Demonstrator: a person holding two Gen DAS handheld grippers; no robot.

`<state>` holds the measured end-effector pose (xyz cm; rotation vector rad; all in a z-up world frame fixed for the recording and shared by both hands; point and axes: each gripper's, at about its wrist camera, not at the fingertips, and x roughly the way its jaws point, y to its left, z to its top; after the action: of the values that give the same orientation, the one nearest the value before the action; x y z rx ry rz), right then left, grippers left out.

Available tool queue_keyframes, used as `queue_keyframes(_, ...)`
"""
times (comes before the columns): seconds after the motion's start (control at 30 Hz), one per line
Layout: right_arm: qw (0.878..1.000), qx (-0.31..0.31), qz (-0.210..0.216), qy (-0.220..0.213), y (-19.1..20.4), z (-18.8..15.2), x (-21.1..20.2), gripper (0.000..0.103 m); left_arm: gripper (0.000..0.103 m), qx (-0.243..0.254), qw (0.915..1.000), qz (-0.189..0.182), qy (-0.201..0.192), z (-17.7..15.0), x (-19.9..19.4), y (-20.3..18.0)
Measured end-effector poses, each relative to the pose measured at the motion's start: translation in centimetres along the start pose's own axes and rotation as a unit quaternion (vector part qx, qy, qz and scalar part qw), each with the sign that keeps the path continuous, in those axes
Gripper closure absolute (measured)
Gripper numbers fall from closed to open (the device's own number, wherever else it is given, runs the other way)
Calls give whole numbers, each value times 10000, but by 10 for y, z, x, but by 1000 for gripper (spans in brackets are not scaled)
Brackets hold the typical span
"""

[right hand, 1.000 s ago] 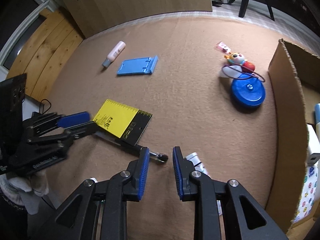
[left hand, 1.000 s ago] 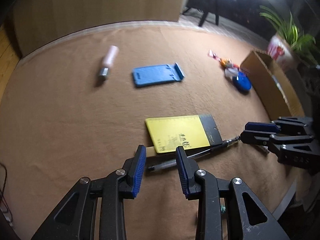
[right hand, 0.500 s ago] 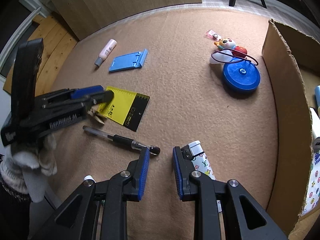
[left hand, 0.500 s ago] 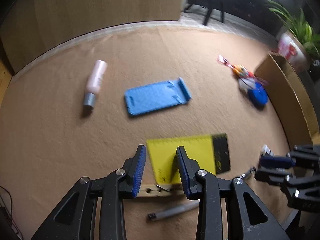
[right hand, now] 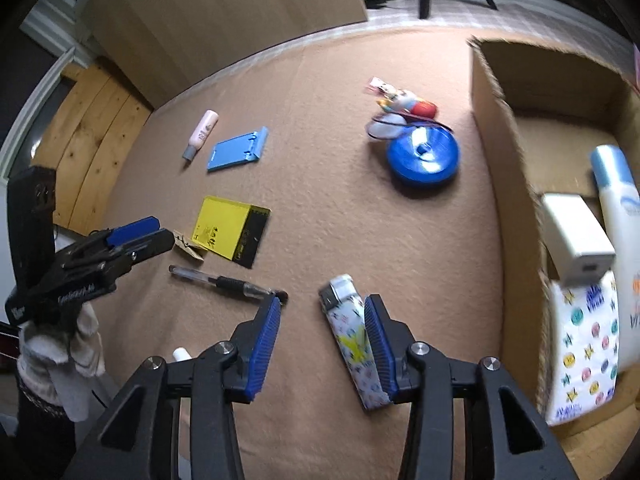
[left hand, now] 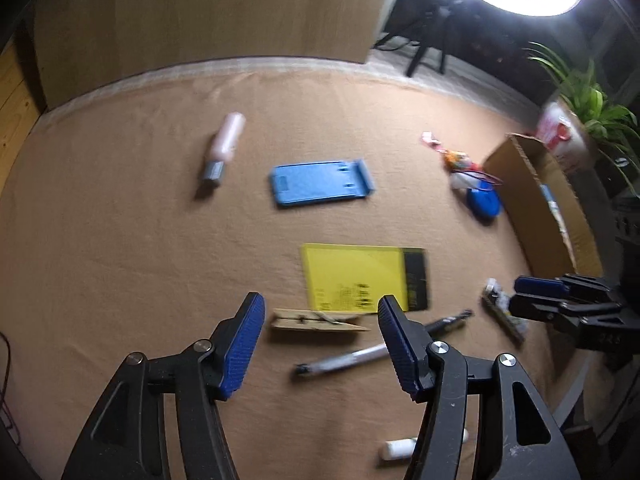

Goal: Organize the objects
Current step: 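Grasp the black pen with the left tool while the right tool grasps the lighter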

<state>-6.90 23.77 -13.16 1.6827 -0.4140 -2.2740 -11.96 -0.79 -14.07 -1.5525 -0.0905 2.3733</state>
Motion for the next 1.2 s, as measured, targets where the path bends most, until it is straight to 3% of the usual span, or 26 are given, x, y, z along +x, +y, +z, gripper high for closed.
queue_keyframes(0.13, 10000, 74, 39, 34, -5, -6, -2, 63, 41, 625, 9980, -104, 72, -5, 8, -36)
queue_keyframes(0.27, 10000, 29, 35, 80, -3, -9, 0, 63, 57, 1317, 9905, -197, 343, -11, 24, -67)
queue_keyframes(0.4, 9999, 10, -69, 107, -1, -11, 5, 63, 57, 1613, 9854, -102, 534, -16, 35, -78)
queue_keyframes(0.53, 9998, -3, -137, 107, -2, -12, 7, 63, 60, 1604, 9848, 2, 670, -19, 42, -72)
queue_keyframes(0.77, 9993, -125, -216, 275, 1, -16, 17, 63, 79, 1565, 9844, -46, 796, -35, 35, -63)
queue_keyframes(0.9, 9989, -202, -302, 290, 5, -15, 18, 63, 80, 1410, 9863, -123, 850, -43, 33, -64)
queue_keyframes(1.1, 9960, -560, -629, 296, 20, -19, 22, 63, 80, 1588, 9838, 15, 829, -42, 38, -77)
queue_keyframes(1.2, 9927, -769, -898, 252, 26, -23, 23, 71, 81, 1676, 9824, 43, 823, -40, 40, -82)
